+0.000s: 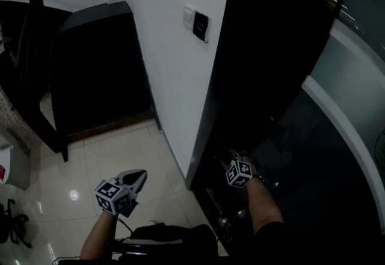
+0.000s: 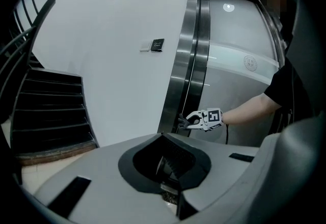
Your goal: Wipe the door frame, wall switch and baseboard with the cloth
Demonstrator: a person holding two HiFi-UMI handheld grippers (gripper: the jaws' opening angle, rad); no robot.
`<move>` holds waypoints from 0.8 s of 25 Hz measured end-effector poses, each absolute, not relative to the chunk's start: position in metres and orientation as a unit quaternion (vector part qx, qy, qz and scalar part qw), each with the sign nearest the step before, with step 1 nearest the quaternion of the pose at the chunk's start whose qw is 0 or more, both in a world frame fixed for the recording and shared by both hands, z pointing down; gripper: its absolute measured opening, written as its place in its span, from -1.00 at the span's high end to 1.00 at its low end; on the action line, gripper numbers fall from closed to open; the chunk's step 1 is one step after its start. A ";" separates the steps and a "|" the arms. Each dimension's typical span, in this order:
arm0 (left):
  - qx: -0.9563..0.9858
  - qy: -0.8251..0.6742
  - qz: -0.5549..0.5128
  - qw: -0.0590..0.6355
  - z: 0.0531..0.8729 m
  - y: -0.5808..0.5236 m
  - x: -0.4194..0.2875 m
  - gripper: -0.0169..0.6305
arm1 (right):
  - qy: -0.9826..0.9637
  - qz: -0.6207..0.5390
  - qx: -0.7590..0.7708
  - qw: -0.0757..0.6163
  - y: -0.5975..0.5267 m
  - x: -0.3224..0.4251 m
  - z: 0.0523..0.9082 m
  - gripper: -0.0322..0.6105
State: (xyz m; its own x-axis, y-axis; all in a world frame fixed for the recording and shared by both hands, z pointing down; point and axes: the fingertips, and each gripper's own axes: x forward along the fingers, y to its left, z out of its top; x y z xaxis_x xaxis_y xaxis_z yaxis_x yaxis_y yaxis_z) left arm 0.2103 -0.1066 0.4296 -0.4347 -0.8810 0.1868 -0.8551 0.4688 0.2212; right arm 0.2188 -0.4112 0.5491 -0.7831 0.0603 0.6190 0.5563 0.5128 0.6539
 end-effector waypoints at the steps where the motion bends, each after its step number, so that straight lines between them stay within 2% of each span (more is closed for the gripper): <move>1: 0.510 -0.847 -0.050 0.140 0.431 -0.105 0.210 0.94 | -0.836 -0.438 -0.182 0.275 -0.411 0.225 0.552 0.64; 5: 0.504 -0.850 -0.059 0.141 0.438 -0.097 0.207 0.94 | -0.883 -0.369 -0.147 0.252 -0.407 0.246 0.542 0.64; 9: 0.492 -0.859 -0.075 0.122 0.431 -0.093 0.193 0.94 | -0.937 -0.286 -0.099 0.176 -0.397 0.263 0.504 0.64; 15: 0.449 -0.885 -0.109 0.053 0.401 -0.084 0.176 0.94 | -0.977 -0.205 -0.015 0.059 -0.382 0.309 0.427 0.64; 20: 0.432 -0.892 -0.131 -0.010 0.376 -0.077 0.172 0.94 | -0.983 -0.182 0.032 0.025 -0.374 0.321 0.411 0.64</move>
